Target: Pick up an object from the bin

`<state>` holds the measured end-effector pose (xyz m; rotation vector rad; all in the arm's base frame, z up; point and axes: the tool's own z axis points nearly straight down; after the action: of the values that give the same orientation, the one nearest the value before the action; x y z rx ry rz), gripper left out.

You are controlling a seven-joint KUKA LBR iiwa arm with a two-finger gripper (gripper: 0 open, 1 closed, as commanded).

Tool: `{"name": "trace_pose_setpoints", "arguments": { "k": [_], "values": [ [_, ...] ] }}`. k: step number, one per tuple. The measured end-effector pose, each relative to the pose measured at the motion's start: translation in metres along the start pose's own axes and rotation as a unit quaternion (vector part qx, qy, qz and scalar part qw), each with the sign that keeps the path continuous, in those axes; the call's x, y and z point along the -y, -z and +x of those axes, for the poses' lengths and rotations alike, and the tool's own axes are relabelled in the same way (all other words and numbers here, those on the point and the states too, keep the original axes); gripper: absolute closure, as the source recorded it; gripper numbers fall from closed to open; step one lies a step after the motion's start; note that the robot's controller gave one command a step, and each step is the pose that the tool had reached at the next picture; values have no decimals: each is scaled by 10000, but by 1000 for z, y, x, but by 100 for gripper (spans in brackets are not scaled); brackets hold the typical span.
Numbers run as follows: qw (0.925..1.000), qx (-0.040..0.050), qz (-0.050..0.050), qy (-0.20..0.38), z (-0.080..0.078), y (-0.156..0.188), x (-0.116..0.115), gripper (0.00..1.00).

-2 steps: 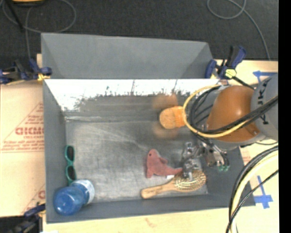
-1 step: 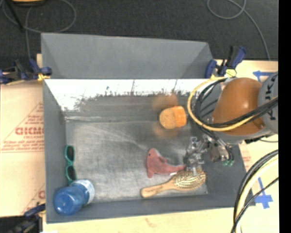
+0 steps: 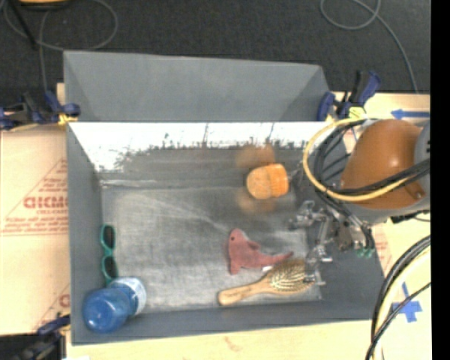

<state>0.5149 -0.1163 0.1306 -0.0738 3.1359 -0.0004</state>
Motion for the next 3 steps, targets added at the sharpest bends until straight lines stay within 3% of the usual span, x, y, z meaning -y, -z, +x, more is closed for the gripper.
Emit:
{"name": "trace_pose_setpoints", "arguments": {
  "k": [1, 2, 3],
  "values": [
    [10000, -1, 1, 2, 0, 0, 0, 0],
    [9972, 44, 19, 749, 13, -56, -20, 100],
    [9971, 45, 21, 753, 13, -56, -20, 100]
  ]
}}
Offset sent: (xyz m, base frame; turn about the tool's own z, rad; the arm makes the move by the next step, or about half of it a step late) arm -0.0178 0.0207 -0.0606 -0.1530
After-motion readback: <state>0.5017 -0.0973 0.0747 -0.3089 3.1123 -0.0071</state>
